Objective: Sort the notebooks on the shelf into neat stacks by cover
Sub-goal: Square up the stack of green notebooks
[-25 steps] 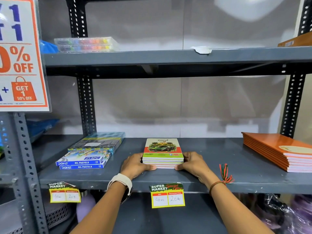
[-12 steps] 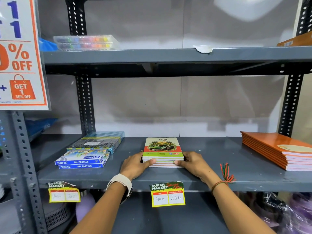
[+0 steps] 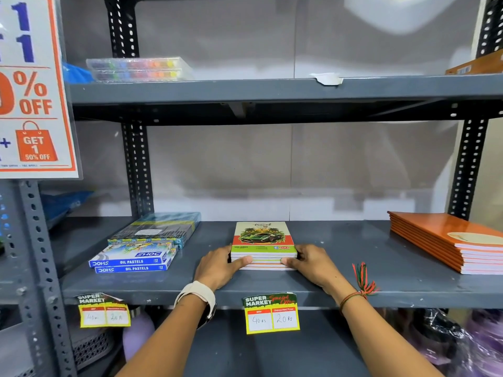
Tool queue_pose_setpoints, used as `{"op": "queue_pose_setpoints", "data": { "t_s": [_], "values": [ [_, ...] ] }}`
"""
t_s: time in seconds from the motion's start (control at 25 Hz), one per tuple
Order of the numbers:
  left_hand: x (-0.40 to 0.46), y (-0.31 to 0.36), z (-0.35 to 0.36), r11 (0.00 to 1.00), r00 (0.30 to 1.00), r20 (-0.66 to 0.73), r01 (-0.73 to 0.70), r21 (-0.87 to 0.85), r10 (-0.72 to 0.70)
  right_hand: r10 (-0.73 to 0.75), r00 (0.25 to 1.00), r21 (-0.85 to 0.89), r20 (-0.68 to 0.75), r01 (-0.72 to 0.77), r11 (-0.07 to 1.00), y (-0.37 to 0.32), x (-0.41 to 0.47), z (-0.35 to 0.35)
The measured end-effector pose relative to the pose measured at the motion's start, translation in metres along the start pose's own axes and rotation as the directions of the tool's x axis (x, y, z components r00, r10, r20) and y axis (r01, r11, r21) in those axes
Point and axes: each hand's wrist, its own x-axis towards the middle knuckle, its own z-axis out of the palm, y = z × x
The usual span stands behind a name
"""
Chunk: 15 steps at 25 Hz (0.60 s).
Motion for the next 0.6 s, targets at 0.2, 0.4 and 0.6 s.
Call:
{"op": "queue_pose_setpoints", "data": {
  "t_s": [0.2, 0.4, 0.6],
  "values": [
    [0.0016, -0.0007, 0.0003, 1.0, 1.0, 0.006, 0.005, -0.015, -0.005, -0.007, 1.0, -0.028, -0.024, 0.006, 1.0, -0.0003, -0.0007, 0.0017],
    [0.0017, -0.0017, 0.0006, 0.998, 1.0, 0.005, 0.012, -0.065, -0.012, 0.02, 1.0, 0.064, -0.024, -0.018, 0.998, -0.0009, -0.0031, 0.0009],
    [-0.0001, -0.0009, -0.0001, 0.992, 1.0, -0.007, 0.022, -0.127, -0.023, 0.037, 0.997, 0.176, -0.061, -0.026, 0.984, -0.003, -0.0062, 0.001]
  ]
}}
